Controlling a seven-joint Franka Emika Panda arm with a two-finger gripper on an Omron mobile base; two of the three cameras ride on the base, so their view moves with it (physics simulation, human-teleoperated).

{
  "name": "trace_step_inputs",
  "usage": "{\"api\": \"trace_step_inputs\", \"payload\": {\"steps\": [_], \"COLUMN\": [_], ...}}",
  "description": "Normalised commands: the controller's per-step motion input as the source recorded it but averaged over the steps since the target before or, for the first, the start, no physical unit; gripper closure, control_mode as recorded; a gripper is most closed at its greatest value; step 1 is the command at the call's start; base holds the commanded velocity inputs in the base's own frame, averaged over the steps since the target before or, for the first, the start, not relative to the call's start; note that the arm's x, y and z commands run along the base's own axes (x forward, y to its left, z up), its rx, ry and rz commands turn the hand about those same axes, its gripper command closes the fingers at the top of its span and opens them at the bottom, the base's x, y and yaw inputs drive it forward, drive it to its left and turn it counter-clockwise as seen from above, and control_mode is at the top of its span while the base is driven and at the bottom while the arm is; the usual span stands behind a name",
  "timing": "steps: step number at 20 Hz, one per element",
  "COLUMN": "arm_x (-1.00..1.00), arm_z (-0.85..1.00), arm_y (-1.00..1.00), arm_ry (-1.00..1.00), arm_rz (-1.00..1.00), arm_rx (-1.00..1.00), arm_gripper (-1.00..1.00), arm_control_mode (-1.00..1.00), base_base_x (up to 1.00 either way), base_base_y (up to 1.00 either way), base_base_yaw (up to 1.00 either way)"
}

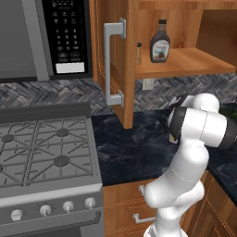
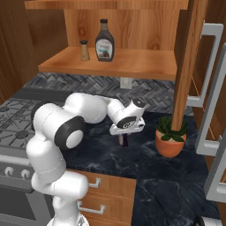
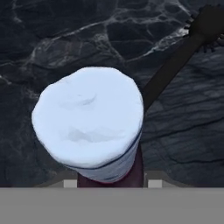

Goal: There are various items on the counter. Only move the condiments/shakers into the cabinet.

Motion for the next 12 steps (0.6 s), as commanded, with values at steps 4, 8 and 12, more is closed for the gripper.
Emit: {"api": "trace_step_inputs", "payload": {"steps": [4, 8, 12], "arm_x": [-0.25, -0.63, -0.79], "arm_z": [0.27, 0.94, 1.0], "arm_y": [0.0, -0.02, -0.1], "arm_ry": [-0.22, -0.41, -0.42], "arm_rz": [0.0, 0.0, -0.01], "arm_rx": [0.0, 0.0, -0.01], "arm_gripper": [1.0, 1.0, 1.0], "arm_control_mode": [-1.0, -1.0, -1.0], "base_base_x": [0.0, 0.0, 0.0], "base_base_y": [0.0, 0.0, 0.0], "base_base_yaw": [0.0, 0.0, 0.0]}}
